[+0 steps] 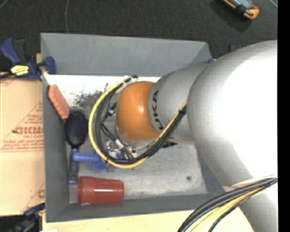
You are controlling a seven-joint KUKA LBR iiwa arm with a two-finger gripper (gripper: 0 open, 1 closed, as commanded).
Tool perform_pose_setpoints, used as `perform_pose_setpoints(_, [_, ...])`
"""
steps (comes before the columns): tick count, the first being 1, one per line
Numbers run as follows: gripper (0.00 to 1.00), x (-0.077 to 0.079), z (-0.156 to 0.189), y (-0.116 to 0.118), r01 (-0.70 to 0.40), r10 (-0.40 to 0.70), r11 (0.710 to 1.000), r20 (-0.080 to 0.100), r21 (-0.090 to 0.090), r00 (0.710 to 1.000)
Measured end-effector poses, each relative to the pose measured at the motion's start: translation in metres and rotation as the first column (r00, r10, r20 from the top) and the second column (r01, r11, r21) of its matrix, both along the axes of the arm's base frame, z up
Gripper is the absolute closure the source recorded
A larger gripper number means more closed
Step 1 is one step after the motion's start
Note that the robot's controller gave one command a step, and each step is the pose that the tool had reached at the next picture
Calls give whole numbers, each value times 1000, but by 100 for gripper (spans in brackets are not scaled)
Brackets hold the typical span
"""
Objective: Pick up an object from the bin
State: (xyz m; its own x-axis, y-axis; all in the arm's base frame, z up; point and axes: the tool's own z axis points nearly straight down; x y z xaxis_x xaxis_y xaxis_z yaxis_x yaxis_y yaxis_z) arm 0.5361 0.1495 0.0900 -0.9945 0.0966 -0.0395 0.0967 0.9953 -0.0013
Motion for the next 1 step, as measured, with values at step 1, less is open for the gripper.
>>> perform_pose_setpoints(1, [100,-19,98,4,-39,39,999,9,0,999])
